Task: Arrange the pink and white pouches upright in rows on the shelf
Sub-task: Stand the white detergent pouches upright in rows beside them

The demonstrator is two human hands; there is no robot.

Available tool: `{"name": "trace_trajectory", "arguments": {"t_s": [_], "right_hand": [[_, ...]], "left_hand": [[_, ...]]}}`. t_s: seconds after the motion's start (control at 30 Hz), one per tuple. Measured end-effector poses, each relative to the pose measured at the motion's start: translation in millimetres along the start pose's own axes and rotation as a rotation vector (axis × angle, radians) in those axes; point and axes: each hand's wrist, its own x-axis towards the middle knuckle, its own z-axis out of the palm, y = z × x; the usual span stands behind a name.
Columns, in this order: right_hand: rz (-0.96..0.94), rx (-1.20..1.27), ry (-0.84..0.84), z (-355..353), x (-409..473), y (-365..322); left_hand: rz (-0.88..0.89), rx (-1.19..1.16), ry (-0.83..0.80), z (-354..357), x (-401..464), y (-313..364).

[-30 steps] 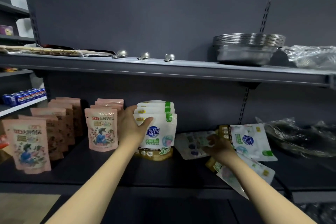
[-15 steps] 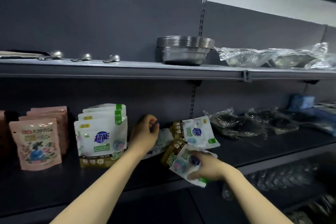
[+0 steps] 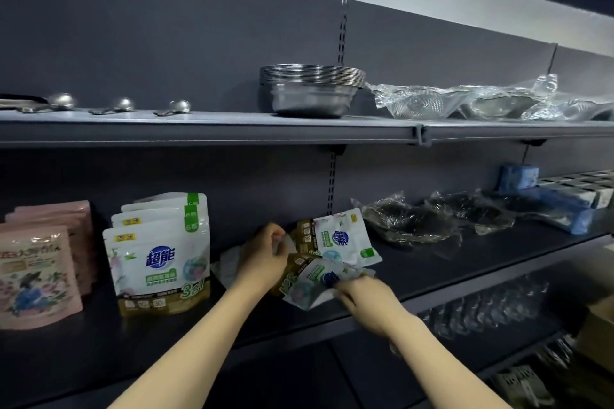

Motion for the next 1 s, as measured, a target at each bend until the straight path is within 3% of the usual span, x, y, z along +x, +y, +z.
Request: {"name": "trace_trajectory", "arguments": {"t_s": [0.23,0.33,0.43,0.5,0.53,0.6,0.7,0.83,0.9,1.0], "right_hand": [[0.088,0.225,0.257,-41.5,40.1,-31.9],[0.152,0.374,0.368,-57.6,56.4,-43.1],[0.366,0.738,0.423,-69.9,65.2,-54.3],[0.574,1.056,0.412,-73.2,71.4,-61.0],[0.648,1.192,0.385,-73.3,75.5,-63.8],[0.721,1.386,0.35,-73.1,79.6,-69.0],[0.725,1.645,0.366,-77.5,77.5,-71.9],[0.631,1.873,0.363,-80.0,67.7,-82.8],[0.627,1.686,0.35,-67.7,70.1,-88.6],[0.52,1.158,0.445,-56.9,63.2,-99.9]], "left_hand": [[-0.156,0.084,-0.06,-21.4,1.9,-8.6],[-0.049,0.073,-0.174,-34.7,-9.9,-1.8],[0.085,0.057,-0.461,-41.6,-27.3,9.0],[0.077,0.122,-0.546,-36.0,-34.2,5.4],[0.075,0.126,-0.528,-33.6,-37.4,5.4],[0.058,0.052,-0.339,-26.1,-39.3,2.6],[-0.079,-0.347,-0.011,-23.4,-34.7,-5.3],[-0.183,-0.569,0.12,-34.1,-26.6,-8.0],[-0.219,-0.663,0.213,-45.2,-22.6,-8.1],[-0.307,-0.692,0.278,-63.3,-15.1,-19.1]]}}
